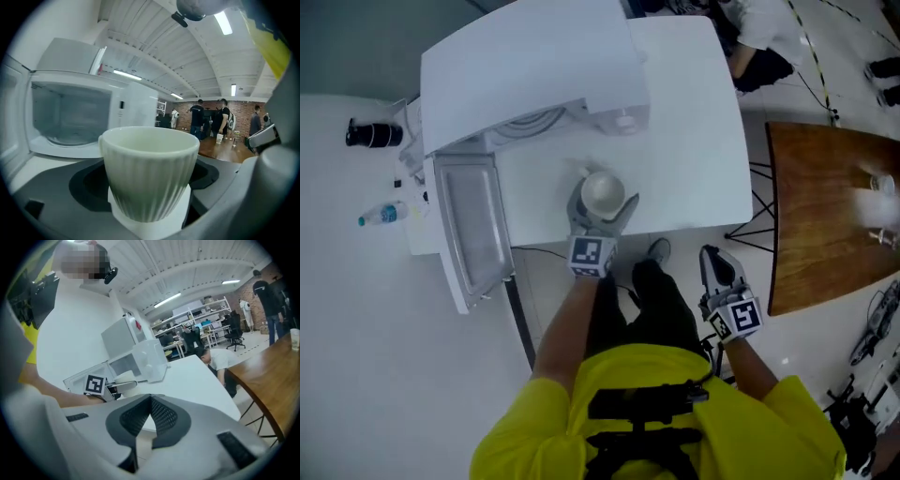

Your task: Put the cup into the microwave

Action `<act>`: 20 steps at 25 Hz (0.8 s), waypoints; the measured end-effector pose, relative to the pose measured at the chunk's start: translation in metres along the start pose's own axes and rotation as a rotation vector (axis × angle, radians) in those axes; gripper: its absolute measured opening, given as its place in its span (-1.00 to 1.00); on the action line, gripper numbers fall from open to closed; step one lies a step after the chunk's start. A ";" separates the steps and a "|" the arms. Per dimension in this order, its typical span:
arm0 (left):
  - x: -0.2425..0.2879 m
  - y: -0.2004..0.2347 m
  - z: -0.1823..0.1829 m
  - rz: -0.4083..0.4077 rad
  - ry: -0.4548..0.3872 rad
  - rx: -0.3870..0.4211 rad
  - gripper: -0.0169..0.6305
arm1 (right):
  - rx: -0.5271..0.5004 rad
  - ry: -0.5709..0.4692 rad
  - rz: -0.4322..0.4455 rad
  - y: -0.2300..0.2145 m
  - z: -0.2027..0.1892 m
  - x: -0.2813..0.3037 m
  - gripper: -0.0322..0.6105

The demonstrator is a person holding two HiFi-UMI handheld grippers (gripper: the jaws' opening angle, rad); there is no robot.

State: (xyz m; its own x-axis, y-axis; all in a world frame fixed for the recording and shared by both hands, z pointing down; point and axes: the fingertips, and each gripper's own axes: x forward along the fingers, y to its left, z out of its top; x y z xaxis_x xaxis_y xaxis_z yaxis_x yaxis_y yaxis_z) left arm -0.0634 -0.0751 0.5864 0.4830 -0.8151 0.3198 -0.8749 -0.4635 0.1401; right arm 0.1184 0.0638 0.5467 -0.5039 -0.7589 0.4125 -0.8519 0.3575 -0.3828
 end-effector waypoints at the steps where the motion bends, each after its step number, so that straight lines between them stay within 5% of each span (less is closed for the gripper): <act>1: -0.007 0.030 0.003 0.033 0.007 0.001 0.47 | 0.003 0.005 0.014 0.010 -0.001 0.009 -0.89; 9: 0.026 0.211 0.072 0.225 -0.044 0.034 0.47 | -0.002 0.092 0.129 0.092 -0.021 0.048 -0.89; 20: 0.124 0.251 0.096 0.192 -0.028 0.039 0.47 | 0.033 0.125 -0.001 0.083 -0.035 0.027 -0.89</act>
State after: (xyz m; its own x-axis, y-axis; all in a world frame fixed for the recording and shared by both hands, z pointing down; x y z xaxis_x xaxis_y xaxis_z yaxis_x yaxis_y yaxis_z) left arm -0.2198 -0.3253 0.5711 0.3090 -0.8989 0.3107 -0.9493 -0.3116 0.0426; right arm 0.0290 0.0918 0.5556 -0.5186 -0.6846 0.5123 -0.8484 0.3372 -0.4082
